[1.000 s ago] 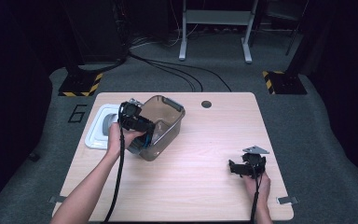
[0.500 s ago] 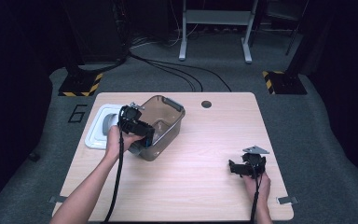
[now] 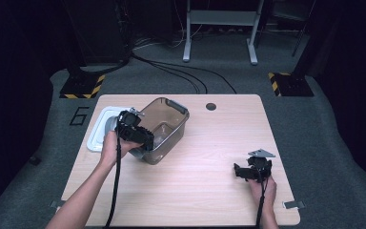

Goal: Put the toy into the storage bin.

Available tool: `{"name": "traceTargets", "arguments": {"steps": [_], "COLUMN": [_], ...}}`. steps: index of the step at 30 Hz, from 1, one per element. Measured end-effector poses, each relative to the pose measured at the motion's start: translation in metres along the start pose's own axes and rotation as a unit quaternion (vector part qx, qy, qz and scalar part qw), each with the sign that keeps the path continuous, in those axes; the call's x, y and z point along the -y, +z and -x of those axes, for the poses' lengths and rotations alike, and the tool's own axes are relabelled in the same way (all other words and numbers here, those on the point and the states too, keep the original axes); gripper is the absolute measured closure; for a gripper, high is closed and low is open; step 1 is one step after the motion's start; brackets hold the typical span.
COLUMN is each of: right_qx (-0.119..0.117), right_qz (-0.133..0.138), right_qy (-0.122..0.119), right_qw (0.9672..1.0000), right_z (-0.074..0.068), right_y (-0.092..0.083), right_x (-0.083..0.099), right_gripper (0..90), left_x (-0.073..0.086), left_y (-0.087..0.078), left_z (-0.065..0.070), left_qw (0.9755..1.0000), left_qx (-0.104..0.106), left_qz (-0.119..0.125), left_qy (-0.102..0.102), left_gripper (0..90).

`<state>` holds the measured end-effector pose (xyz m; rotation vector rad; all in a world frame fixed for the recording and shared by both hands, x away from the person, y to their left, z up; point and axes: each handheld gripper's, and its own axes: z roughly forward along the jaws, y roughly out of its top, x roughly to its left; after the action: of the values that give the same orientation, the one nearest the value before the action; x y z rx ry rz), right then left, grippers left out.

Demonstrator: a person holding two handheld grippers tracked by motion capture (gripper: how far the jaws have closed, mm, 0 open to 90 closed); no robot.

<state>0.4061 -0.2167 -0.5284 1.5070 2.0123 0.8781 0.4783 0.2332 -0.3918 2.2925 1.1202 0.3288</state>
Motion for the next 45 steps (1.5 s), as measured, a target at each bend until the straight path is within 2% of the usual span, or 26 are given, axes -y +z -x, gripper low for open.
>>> {"name": "traceTargets", "arguments": {"steps": [6, 15, 27, 45], "right_qx": [0.0, 0.0, 0.0, 0.0], "right_qz": [0.0, 0.0, 0.0, 0.0], "right_qy": [0.0, 0.0, 0.0, 0.0], "right_qw": [1.0, 1.0, 1.0, 1.0], "right_z": [0.0, 0.0, 0.0, 0.0], "right_y": [0.0, 0.0, 0.0, 0.0], "right_x": [0.0, 0.0, 0.0, 0.0], "right_gripper": [6.3, 6.4, 6.4, 6.4], "left_x": [0.004, 0.006, 0.009, 0.013], "left_y": [-0.006, -0.008, -0.008, -0.008], "left_z": [-0.002, -0.003, 0.0, -0.001], "left_qw": [0.9998, 0.9997, 0.9998, 0.9999], "left_qx": [0.003, 0.003, -0.004, -0.003], "left_qz": [-0.018, -0.024, -0.015, -0.001], "left_qy": [0.005, 0.007, 0.015, 0.015], "left_gripper": [24.7, 24.7, 24.5, 24.2]}}
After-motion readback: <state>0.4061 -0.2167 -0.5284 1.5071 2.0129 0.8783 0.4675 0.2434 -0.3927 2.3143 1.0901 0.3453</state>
